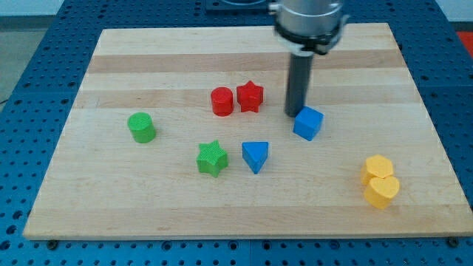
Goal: Put the blue cube diagonally top right to the yellow heart
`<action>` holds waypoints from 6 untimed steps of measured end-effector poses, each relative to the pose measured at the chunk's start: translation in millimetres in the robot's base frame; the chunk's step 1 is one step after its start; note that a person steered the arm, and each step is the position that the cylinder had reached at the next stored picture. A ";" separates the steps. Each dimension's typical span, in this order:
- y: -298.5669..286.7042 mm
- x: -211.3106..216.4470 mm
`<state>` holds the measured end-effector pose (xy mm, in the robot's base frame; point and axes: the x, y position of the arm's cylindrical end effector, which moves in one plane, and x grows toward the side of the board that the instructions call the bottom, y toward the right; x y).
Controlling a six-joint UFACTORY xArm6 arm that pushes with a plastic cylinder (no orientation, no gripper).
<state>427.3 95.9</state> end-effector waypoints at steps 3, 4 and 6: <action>21.4 40.6; 85.3 26.5; 136.9 76.5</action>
